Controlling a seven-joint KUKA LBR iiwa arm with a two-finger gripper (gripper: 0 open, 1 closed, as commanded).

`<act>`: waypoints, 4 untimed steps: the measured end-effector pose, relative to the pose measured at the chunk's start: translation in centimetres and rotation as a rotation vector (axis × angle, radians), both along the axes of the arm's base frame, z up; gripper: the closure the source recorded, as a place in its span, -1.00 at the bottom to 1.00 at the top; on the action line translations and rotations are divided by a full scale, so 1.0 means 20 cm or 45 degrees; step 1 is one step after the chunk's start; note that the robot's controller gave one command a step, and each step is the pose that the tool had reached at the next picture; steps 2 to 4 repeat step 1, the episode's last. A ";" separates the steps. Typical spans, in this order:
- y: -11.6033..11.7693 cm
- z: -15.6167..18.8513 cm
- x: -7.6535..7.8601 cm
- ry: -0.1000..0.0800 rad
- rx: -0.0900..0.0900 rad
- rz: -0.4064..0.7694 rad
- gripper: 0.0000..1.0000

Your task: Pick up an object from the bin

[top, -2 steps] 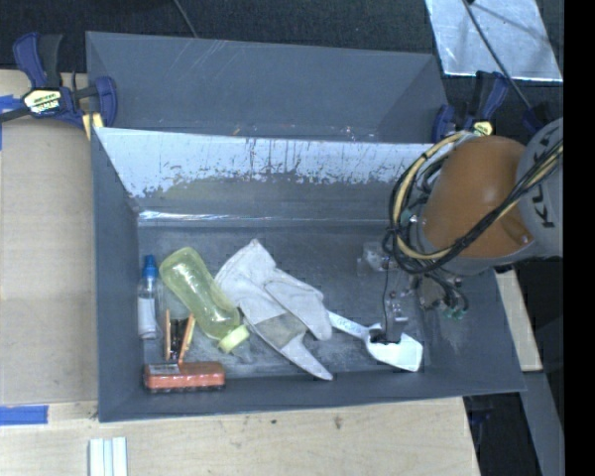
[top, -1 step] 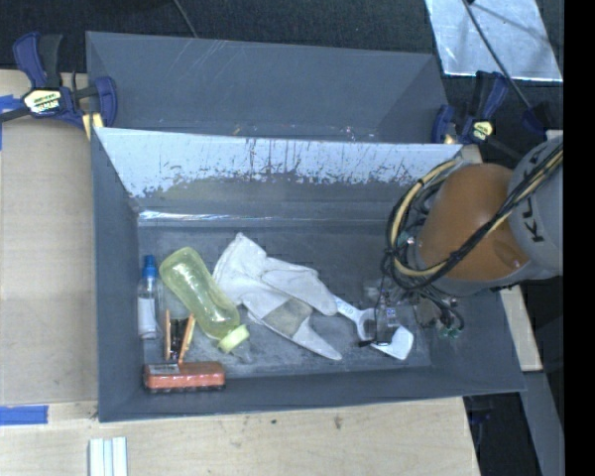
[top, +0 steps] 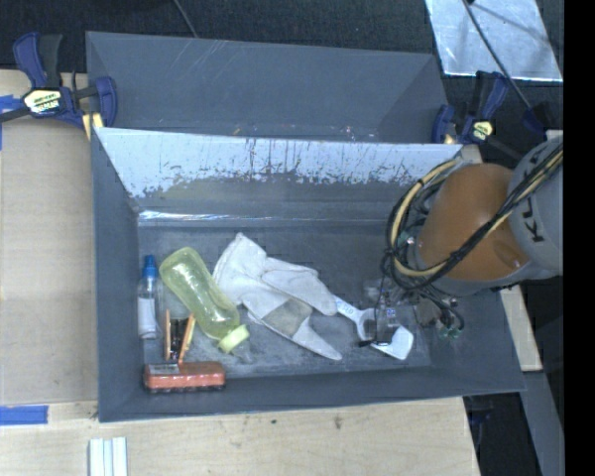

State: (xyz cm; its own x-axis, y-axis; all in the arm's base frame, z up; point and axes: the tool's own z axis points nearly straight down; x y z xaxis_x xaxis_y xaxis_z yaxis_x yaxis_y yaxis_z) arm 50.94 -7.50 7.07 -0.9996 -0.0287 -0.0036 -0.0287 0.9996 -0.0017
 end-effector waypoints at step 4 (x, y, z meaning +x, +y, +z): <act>0.01 0.84 0.08 -0.004 0.000 0.006 1.00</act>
Offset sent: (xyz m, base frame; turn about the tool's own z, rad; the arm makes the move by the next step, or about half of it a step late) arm 0.0000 0.0000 0.0000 0.0000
